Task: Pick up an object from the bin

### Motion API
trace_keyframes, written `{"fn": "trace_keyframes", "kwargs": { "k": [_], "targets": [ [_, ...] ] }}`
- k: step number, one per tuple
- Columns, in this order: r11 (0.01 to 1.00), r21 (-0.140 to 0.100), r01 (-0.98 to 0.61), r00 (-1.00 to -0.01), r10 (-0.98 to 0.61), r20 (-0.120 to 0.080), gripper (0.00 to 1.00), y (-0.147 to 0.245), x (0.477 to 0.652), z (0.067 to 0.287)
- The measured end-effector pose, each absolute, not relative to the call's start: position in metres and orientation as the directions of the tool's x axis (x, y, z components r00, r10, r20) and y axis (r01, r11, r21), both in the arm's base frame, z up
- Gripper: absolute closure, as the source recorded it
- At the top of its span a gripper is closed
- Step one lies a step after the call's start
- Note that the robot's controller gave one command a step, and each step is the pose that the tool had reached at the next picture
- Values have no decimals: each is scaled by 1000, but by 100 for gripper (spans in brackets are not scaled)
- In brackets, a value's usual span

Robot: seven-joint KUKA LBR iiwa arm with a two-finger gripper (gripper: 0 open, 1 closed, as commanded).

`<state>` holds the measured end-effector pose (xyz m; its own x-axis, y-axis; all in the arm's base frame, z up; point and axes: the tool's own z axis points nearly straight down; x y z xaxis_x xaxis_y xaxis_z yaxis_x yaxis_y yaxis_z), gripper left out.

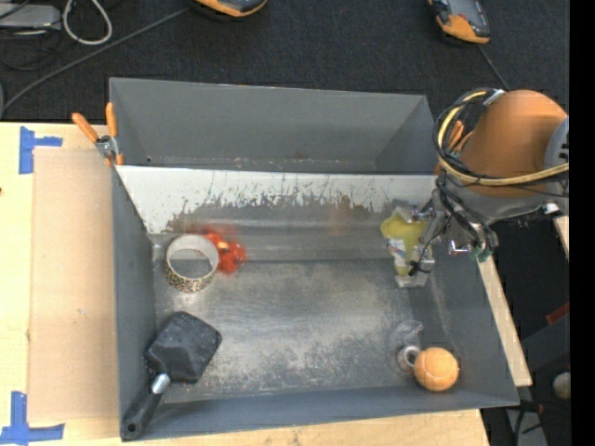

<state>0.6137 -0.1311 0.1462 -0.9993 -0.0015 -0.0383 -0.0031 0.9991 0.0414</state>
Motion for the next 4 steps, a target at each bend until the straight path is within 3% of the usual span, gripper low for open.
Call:
{"fn": "trace_keyframes", "kwargs": {
  "k": [1, 2, 3, 4],
  "targets": [
    [996, 38, -87, -995, -85, -44, 100, -130, 616, 122],
    [999, 43, 2, -999, 4, -39, 100, -138, 614, 109],
    [947, 53, 315, -948, 317, -22, 100, -136, 614, 101],
    [986, 49, 161, -986, 163, -31, 100, -155, 619, 70]
  ]
}}
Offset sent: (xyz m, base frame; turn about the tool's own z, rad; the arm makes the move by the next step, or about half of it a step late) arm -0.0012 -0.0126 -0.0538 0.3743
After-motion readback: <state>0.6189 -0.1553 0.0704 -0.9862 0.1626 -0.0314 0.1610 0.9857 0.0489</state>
